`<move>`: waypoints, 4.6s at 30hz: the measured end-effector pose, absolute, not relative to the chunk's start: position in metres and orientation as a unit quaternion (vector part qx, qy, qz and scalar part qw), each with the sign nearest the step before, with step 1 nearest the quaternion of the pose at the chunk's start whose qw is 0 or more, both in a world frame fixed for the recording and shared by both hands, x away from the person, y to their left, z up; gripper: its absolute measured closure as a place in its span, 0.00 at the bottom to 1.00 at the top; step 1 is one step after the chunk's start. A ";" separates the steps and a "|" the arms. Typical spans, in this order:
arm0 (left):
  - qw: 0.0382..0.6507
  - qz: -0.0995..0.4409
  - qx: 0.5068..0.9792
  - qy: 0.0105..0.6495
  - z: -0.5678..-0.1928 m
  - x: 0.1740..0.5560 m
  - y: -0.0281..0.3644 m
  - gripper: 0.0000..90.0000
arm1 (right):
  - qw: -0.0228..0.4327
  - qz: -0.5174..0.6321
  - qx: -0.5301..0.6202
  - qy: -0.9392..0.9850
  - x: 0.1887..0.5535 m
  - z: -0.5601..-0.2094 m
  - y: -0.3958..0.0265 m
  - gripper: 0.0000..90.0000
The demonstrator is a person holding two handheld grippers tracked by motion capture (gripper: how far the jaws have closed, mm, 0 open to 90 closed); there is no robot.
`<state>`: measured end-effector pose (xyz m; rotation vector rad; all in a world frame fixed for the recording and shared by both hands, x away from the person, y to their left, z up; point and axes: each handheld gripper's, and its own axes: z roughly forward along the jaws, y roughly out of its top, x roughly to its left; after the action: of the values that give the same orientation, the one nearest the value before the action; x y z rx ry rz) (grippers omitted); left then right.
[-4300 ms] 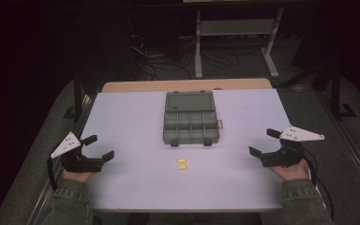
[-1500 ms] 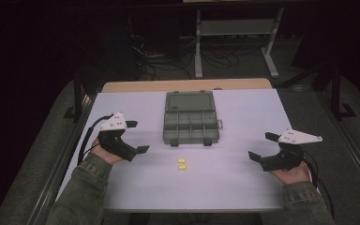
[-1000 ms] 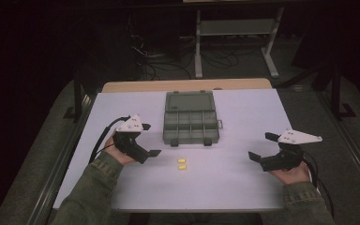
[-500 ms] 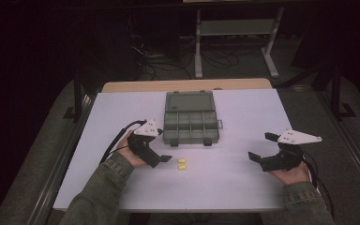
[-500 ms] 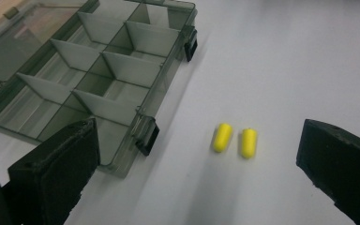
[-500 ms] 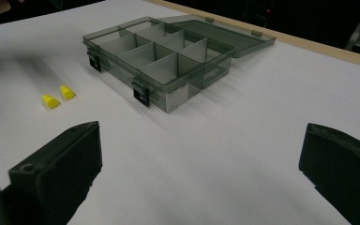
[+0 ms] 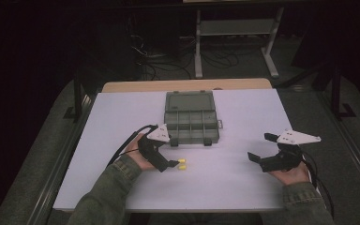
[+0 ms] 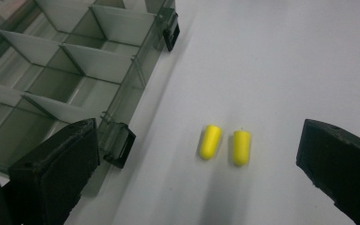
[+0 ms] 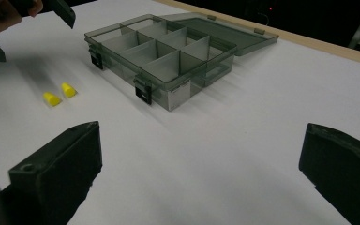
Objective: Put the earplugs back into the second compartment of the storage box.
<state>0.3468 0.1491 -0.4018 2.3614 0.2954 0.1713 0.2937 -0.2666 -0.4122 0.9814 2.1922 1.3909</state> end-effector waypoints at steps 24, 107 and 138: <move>0.357 0.026 0.930 0.084 -0.423 0.358 0.133 0.38 | 0.178 0.484 0.342 0.785 0.294 -0.415 -0.263 0.00; 0.393 0.027 0.914 0.099 -0.338 0.425 0.129 0.93 | 0.179 0.487 0.342 0.783 0.294 -0.414 -0.265 0.00; 0.421 0.069 0.879 0.213 -0.394 0.486 0.134 0.93 | 0.175 0.486 0.340 0.786 0.294 -0.416 -0.265 0.00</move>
<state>0.4864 0.1336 -0.3941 2.2025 0.5346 0.1727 0.2940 -0.2649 -0.4164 0.9625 2.2278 1.3775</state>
